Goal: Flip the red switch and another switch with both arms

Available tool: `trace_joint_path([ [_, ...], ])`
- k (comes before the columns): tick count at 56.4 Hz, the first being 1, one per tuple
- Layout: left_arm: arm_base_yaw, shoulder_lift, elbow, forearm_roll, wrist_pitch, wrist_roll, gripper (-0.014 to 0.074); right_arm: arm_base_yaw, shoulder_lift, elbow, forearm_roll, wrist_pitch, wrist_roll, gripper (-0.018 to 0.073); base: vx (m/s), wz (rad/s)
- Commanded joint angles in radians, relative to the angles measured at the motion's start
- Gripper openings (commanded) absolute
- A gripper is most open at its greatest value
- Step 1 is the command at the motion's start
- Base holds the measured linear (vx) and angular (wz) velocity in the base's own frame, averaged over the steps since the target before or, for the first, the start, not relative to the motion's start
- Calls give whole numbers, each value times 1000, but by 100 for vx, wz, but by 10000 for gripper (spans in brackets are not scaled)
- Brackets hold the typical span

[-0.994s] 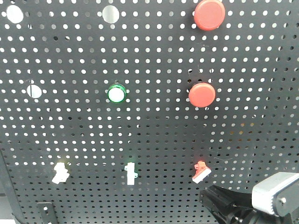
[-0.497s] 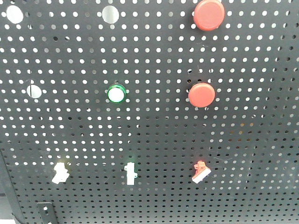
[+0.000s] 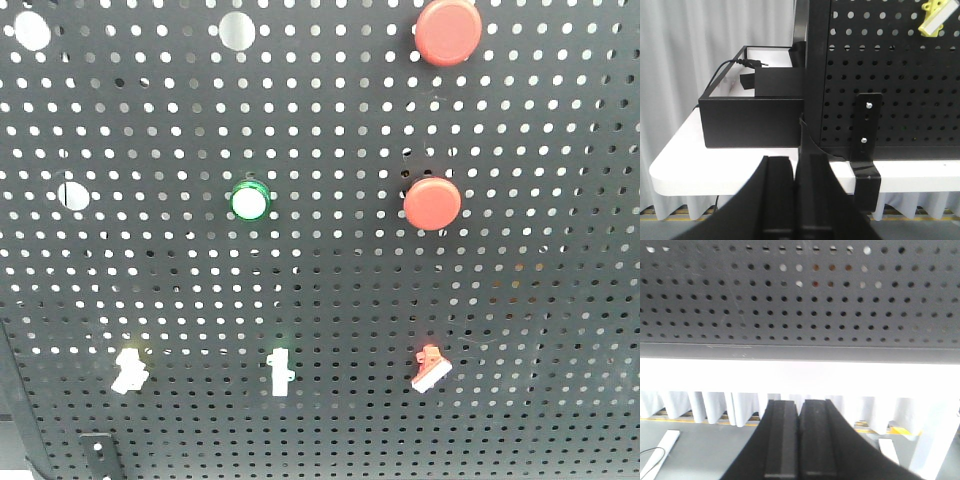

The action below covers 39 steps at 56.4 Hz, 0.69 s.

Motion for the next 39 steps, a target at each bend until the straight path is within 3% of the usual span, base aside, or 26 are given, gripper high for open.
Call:
trace_joint_path([
  [1,3,-8,19,-6,-75,0,3,1,-13,5,-2,-88,-8,-6,0,0],
  [39,3,-8,19,-6,-75,0,3,1,-13,5,-2,-88,-8,-6,0,0],
])
